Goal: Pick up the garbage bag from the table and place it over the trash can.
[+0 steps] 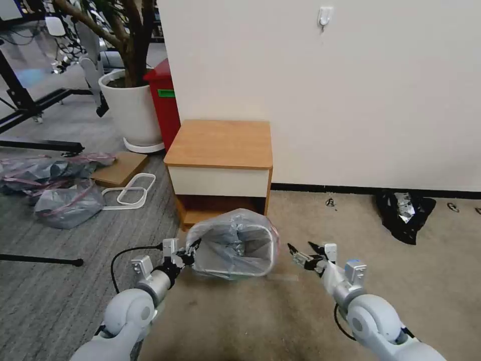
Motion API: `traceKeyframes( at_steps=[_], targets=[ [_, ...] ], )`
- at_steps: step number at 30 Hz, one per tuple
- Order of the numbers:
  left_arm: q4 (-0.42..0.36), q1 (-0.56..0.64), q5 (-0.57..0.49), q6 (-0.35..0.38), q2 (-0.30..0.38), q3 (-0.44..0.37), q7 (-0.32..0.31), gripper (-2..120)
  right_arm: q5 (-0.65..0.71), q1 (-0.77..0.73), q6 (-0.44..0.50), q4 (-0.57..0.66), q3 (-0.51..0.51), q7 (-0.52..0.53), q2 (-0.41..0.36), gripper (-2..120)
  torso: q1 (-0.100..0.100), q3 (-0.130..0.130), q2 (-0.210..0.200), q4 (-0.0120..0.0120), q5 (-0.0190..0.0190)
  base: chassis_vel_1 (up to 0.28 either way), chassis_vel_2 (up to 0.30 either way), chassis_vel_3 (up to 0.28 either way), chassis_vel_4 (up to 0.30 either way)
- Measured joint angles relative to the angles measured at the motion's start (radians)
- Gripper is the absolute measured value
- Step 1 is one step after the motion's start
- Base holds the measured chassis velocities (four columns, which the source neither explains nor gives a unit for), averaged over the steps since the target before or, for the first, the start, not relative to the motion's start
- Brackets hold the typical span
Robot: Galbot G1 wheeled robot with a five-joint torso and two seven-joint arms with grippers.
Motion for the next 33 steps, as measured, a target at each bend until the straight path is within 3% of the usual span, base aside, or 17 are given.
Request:
traceKeyframes(
  at_steps=[6,11,15,21,26,29,33],
  targets=[
    [-0.002,-0.006,0.046,-0.013,-0.002,-0.002,-0.010,2,-0.209,-0.050,0.056,0.126,0.051,-0.066,-0.047,96,0.000,0.000,0.000,-0.0001,-0.0003,0.000,0.000,0.000,0.000],
    [-0.024,-0.007,0.086,-0.017,-0.003,0.002,-0.021,2,-0.367,-0.065,0.076,0.270,0.055,-0.146,-0.088,78,0.000,0.000,0.000,0.0001,-0.0003,0.000,0.000,0.000,0.000],
    [-0.046,0.000,0.123,-0.018,-0.004,0.009,-0.030,2,-0.411,-0.064,0.071,0.351,0.033,-0.211,-0.118,65,0.000,0.000,0.000,0.0001,-0.0003,0.000,0.000,0.000,0.000],
    [-0.087,0.021,0.251,-0.021,-0.015,0.031,-0.034,2,-0.503,-0.023,0.014,0.408,-0.050,-0.295,-0.173,37,0.000,0.000,0.000,0.0001,-0.0002,0.000,0.000,0.000,0.000],
    [-0.099,0.028,0.299,-0.029,-0.019,0.044,-0.036,2,-0.564,-0.009,-0.019,0.410,-0.074,-0.324,-0.182,25,0.000,0.000,0.000,0.0001,-0.0002,0.000,0.000,0.000,0.000],
    [-0.116,0.037,0.350,-0.034,-0.028,0.065,-0.040,2,-0.655,0.011,-0.094,0.415,-0.082,-0.430,-0.180,9,0.000,0.000,0.000,0.0000,-0.0001,0.000,0.000,0.000,0.000],
    [-0.124,0.040,0.378,-0.034,-0.034,0.083,-0.051,2,-0.739,0.038,-0.155,0.419,-0.113,-0.489,-0.178,0,0.000,0.000,0.000,0.0000,-0.0002,0.000,0.000,0.000,0.000]
  ],
)
